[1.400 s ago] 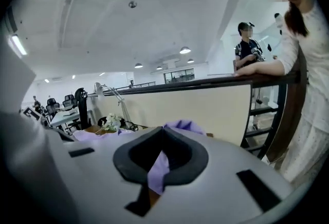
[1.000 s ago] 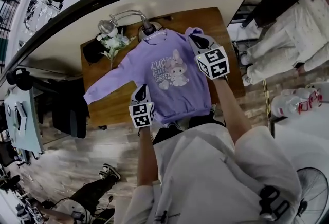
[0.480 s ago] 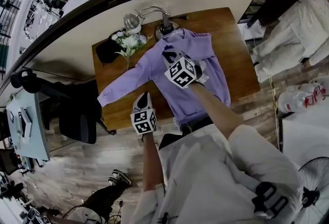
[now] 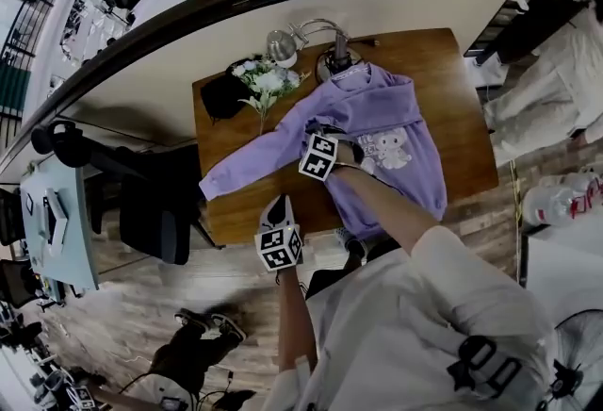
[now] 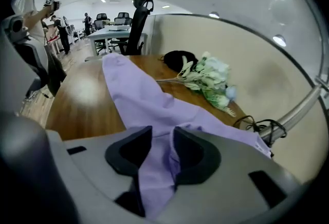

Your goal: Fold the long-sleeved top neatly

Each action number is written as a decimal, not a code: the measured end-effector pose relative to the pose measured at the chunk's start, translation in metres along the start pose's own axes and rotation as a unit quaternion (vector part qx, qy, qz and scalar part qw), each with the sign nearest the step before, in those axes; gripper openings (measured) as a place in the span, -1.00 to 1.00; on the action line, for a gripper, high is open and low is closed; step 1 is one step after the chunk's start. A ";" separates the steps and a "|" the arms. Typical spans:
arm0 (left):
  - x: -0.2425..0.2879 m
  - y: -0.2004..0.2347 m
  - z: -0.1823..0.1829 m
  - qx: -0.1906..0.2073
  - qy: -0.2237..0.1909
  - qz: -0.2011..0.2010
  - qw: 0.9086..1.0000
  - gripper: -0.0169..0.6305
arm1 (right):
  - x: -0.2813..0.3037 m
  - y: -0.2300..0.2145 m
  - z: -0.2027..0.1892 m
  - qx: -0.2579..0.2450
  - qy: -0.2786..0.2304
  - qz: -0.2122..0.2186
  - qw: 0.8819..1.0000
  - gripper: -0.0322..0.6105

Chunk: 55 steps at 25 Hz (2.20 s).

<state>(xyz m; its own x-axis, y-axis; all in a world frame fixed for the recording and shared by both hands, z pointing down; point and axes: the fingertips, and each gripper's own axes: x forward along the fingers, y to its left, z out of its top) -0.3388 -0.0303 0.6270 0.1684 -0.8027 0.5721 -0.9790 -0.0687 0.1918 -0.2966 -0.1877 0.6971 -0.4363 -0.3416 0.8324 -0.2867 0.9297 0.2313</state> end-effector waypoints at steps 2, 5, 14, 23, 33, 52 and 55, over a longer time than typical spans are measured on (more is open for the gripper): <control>0.001 0.006 -0.003 -0.002 0.001 0.007 1.000 -0.87 | 0.002 0.015 0.012 -0.012 -0.015 0.019 1.000 -0.22; 0.002 0.016 -0.008 -0.006 0.002 0.017 1.000 -0.87 | -0.027 0.044 0.042 -0.020 -0.100 0.047 0.994 -0.20; -0.009 0.076 -0.030 -0.039 0.007 0.071 0.997 -0.87 | -0.055 -0.071 -0.017 0.258 -0.189 -0.135 0.938 -0.89; -0.039 0.188 -0.032 -0.116 -0.011 0.161 0.980 -0.87 | 0.026 -0.036 -0.021 0.190 -0.071 -0.067 0.977 -0.89; -0.033 0.269 -0.022 -0.128 -0.009 0.209 0.969 -0.86 | 0.019 -0.042 -0.014 0.227 -0.065 -0.050 0.970 -0.82; 0.026 0.315 -0.035 -0.104 0.083 0.184 0.974 -0.60 | -0.065 0.013 -0.013 0.189 -0.116 -0.034 0.975 -0.74; 0.029 0.306 -0.032 -0.082 0.096 0.167 0.978 -0.77 | -0.072 0.020 -0.024 0.194 -0.110 -0.031 0.974 -0.74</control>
<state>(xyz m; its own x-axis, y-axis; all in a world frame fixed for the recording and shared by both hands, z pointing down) -0.6298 -0.0562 0.7277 -0.1241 -0.6366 0.7612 -0.9539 0.2878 0.0852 -0.2505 -0.1409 0.6546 -0.5675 -0.4570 0.6850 -0.6009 0.7986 0.0349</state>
